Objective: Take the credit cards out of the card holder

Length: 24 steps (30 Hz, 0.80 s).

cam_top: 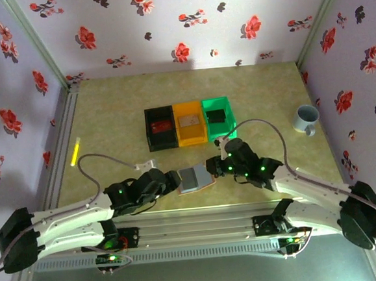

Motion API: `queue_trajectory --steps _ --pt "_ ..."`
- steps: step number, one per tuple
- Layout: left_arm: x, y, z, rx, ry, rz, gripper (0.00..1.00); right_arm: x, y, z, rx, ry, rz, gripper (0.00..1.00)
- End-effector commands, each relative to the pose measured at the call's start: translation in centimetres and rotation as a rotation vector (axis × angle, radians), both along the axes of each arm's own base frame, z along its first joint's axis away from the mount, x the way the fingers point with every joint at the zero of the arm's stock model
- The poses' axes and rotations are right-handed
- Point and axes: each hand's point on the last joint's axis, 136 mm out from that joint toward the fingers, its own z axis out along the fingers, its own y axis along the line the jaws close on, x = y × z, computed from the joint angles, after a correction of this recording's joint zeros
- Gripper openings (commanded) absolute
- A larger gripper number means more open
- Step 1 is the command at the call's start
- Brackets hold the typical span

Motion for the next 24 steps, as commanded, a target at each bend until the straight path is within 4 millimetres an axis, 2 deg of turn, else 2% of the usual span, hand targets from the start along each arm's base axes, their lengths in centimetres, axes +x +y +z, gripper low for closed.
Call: queue_trajectory --steps 1,5,12,18,24 --pt "0.8 -1.9 2.1 -0.041 -0.075 -0.068 0.73 -0.8 1.5 -1.4 0.033 0.075 0.018 0.08" --pt "0.9 -2.9 2.0 -0.054 -0.075 -0.089 0.68 -0.5 0.8 -4.0 -0.017 0.102 -0.034 0.02" --pt "1.1 -5.2 1.1 -0.088 -0.051 -0.13 0.64 -0.8 0.6 -7.7 -0.064 0.165 -0.043 0.0" --pt "1.4 -6.1 0.5 -0.092 -0.041 -0.145 0.64 -1.0 -0.3 -9.5 -0.101 0.179 -0.072 0.0" --pt "1.7 -6.4 -0.1 -0.116 -0.026 -0.138 0.63 -1.3 -0.9 -9.8 -0.099 0.178 -0.086 0.0"
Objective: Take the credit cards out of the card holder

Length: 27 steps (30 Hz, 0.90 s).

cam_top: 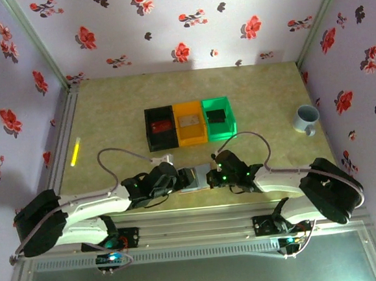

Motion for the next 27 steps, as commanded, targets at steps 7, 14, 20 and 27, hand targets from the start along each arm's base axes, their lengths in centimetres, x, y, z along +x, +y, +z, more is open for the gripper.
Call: queue_trajectory --steps 7,14,20,27 --pt "0.6 -1.8 0.4 -0.059 0.002 -0.026 0.63 0.0 -0.4 -0.2 -0.001 -0.005 -0.028 0.0" --pt "0.3 -0.9 -0.7 0.007 0.013 -0.03 0.61 -0.1 -0.8 0.1 -0.007 -0.014 -0.029 0.0" --pt "0.3 0.1 -1.6 0.059 0.007 -0.026 0.6 -0.2 -0.9 0.3 -0.01 -0.018 -0.029 0.0" --pt "0.2 0.6 -2.7 0.109 0.014 -0.03 0.61 -0.2 -0.9 0.2 -0.009 -0.013 -0.029 0.0"
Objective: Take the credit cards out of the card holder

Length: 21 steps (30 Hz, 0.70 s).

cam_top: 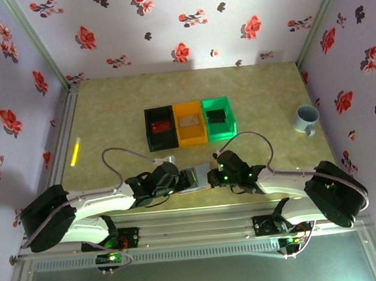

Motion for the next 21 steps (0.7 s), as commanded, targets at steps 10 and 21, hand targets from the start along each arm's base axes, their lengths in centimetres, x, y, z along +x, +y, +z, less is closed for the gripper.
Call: queue_trajectory --steps 10,21 --pt "0.39 0.16 -1.22 0.054 -0.005 -0.004 0.61 -0.44 -0.4 -0.78 -0.017 0.021 -0.009 0.0" --pt "0.52 -0.2 -0.96 0.035 -0.011 -0.005 0.61 -0.48 -0.43 -0.82 -0.017 0.023 -0.009 0.0"
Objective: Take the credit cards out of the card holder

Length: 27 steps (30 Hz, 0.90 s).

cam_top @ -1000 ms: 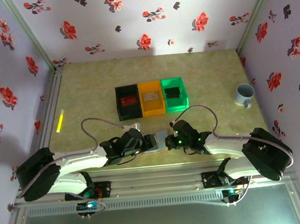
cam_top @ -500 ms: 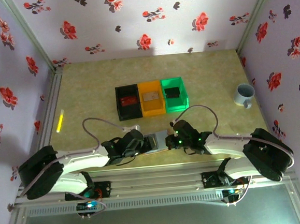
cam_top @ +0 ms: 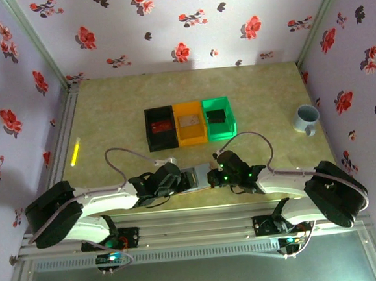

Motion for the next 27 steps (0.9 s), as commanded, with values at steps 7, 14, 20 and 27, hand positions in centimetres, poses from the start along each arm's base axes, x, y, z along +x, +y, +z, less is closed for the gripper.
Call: queue_trajectory --steps 7,14,20,27 --pt "0.5 -0.5 0.3 0.001 -0.024 -0.014 0.6 -0.5 -0.5 -0.9 -0.019 0.027 -0.008 0.0" --pt "0.5 -0.6 -0.1 -0.002 -0.016 -0.011 0.59 -0.6 -0.4 -0.9 -0.018 0.029 -0.006 0.0" --pt "0.6 -1.0 0.5 -0.018 -0.026 -0.017 0.57 -0.6 -0.4 -1.0 -0.016 0.031 -0.006 0.0" --pt "0.7 -0.9 0.7 -0.002 -0.029 -0.023 0.57 -0.6 -0.3 -1.1 -0.018 0.035 -0.002 0.0"
